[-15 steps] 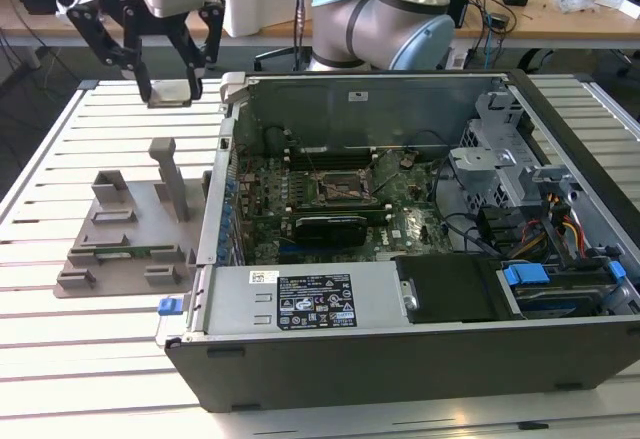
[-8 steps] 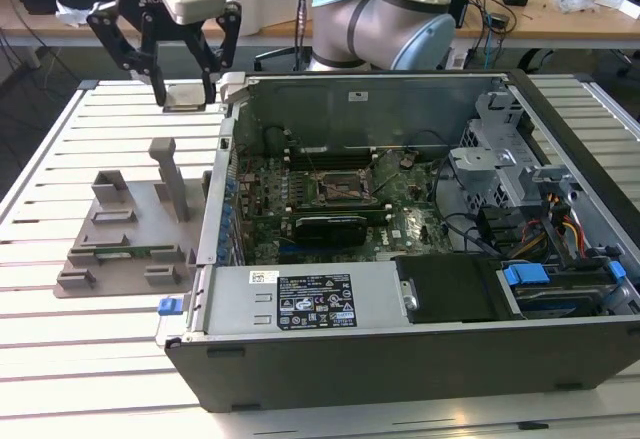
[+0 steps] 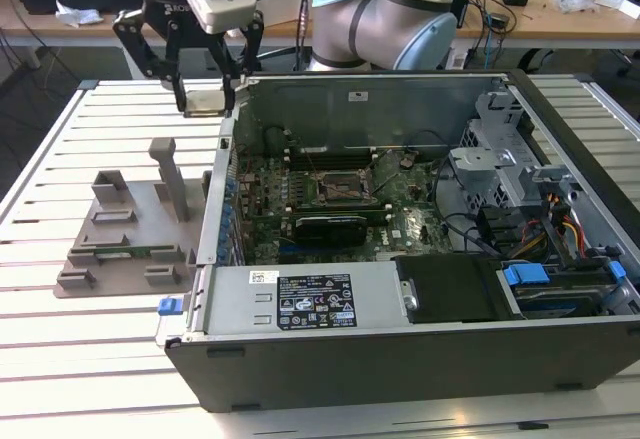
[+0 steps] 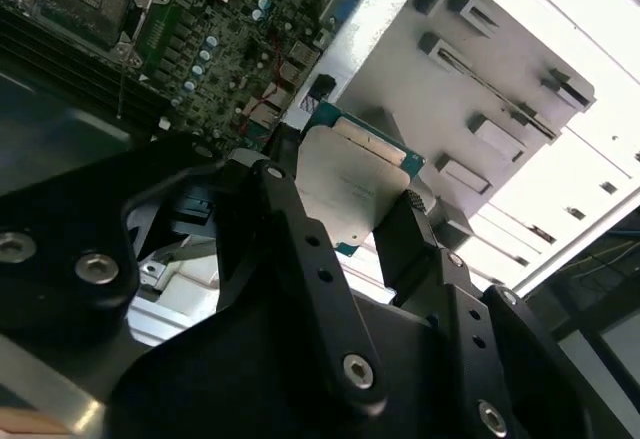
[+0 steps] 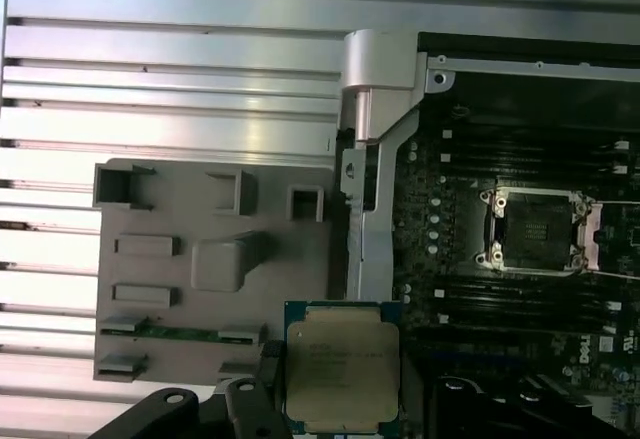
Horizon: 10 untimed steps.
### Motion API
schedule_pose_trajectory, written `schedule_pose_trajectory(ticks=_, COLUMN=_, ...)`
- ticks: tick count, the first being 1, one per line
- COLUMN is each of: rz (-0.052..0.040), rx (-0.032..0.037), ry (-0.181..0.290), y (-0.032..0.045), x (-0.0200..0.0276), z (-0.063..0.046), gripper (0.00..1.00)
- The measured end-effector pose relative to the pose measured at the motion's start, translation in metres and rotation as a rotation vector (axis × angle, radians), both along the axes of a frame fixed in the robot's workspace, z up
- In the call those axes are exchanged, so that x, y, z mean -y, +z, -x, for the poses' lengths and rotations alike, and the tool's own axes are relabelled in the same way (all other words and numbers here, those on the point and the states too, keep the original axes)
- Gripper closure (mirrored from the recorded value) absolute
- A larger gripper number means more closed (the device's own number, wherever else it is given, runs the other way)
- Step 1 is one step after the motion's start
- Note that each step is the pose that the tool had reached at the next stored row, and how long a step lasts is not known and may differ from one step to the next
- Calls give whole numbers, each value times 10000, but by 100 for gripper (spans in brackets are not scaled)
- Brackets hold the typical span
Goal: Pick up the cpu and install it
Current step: 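Pick up the cpu and move it towards the insertion slot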
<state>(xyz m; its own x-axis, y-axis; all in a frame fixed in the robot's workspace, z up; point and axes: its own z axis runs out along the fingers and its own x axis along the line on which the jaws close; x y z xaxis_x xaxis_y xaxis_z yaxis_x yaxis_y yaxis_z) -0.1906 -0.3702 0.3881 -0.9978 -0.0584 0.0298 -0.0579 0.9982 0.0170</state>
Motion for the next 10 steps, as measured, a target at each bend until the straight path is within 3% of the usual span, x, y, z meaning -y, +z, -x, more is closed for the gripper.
schedule_pose_trajectory(ticks=3, rz=3, rx=-20, ry=0, y=-34, x=-4, z=-73, gripper=45)
schedule_pose_trajectory(ticks=6, rz=3, rx=-91, ry=0, y=-140, x=-23, z=-234, gripper=45)
schedule_pose_trajectory(ticks=10, rz=2, rx=-141, ry=0, y=-204, x=-55, z=-378, gripper=45)
